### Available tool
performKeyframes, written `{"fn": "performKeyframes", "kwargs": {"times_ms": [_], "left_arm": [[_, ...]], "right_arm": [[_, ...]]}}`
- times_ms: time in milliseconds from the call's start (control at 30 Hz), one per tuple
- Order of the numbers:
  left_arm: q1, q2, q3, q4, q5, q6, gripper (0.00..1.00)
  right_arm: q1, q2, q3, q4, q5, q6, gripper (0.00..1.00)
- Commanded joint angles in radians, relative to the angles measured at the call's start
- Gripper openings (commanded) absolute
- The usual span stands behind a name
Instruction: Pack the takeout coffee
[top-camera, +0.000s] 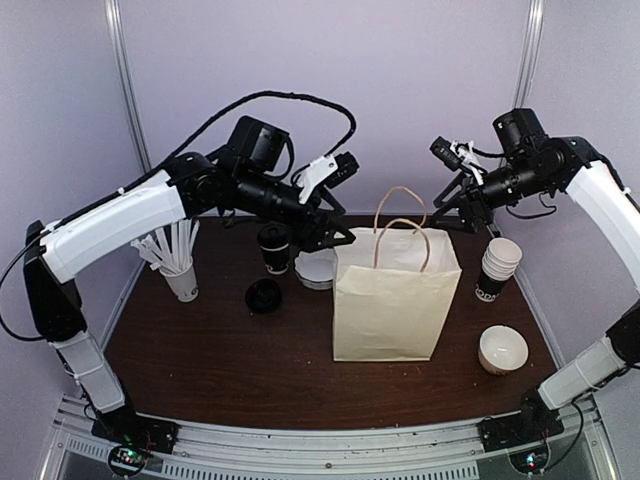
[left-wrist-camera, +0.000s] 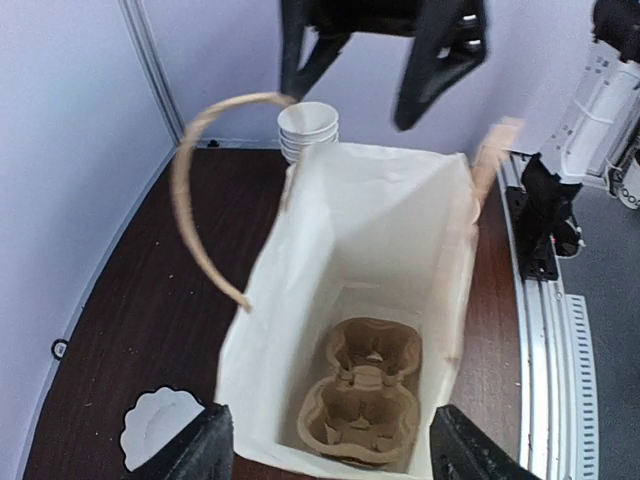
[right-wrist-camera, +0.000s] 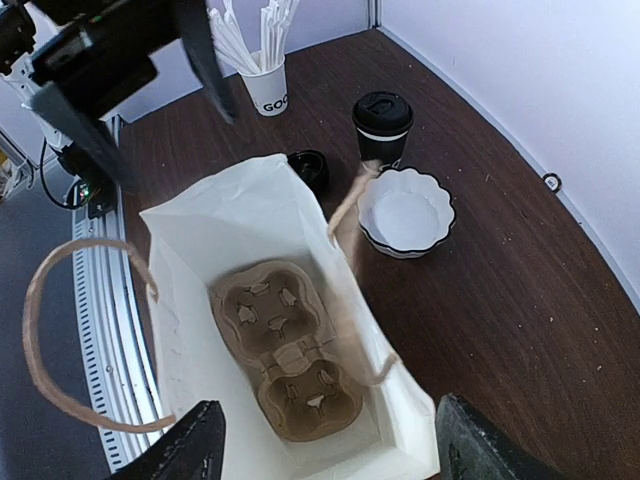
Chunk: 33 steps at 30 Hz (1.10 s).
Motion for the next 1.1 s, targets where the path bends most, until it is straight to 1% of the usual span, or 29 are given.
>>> {"fn": "performKeyframes", "kwargs": {"times_ms": [0,100,200,267,333,367,400,433,467,500,533,567,833,1000,1067], "left_arm": [[-0.034,-0.133,-0.118,0.009,0.129,0.09,0.74],[-0.079,-0.127,-0.13,0.027,0.144,0.089,0.77],[-0.101,-0.059,-0.08,0.068,0.12,0.038,0.8],[-0.112,-0.007,-0.04,0.099,0.128,0.017,0.8],[-0.121,0.047,0.009,0.122,0.106,-0.013,0.77],[-0.12,0.076,0.046,0.118,0.108,-0.026,0.72],[-0.121,0.101,0.101,0.108,0.12,-0.035,0.64],[-0.121,0.121,0.136,0.101,0.143,-0.043,0.5],[-0.121,0.135,0.159,0.101,0.171,-0.049,0.37],[-0.121,0.141,0.178,0.104,0.193,-0.056,0.2],[-0.12,0.146,0.192,0.106,0.201,-0.066,0.05],[-0.121,0.145,0.203,0.106,0.194,-0.069,0.0],[-0.121,0.083,0.344,0.025,0.113,-0.052,0.0],[-0.119,0.068,0.39,0.014,0.051,-0.034,0.0],[-0.119,0.068,0.404,0.013,0.042,-0.033,0.0]], "right_arm": [[0.011,0.043,0.053,-0.002,-0.035,-0.04,0.77],[0.02,0.058,0.056,-0.021,-0.074,-0.075,0.77],[0.031,0.074,0.055,0.017,-0.058,-0.043,0.76],[0.036,0.095,0.072,0.041,-0.024,-0.016,0.69],[0.036,0.121,0.103,0.036,-0.011,-0.002,0.6],[0.036,0.13,0.115,0.033,-0.01,-0.002,0.51],[0.036,0.135,0.124,0.028,-0.014,-0.002,0.38],[0.036,0.138,0.129,0.029,-0.015,0.001,0.23],[0.036,0.139,0.136,0.031,-0.017,0.006,0.1],[0.037,0.14,0.143,0.031,-0.017,0.011,0.01],[0.038,0.141,0.154,0.03,-0.018,0.013,0.0],[0.038,0.141,0.168,0.026,-0.019,0.016,0.0],[0.043,0.134,0.399,0.002,-0.042,0.072,0.0],[0.047,0.124,0.454,0.077,-0.008,0.118,0.0],[0.047,0.139,0.48,0.079,-0.003,0.122,0.0]]}}
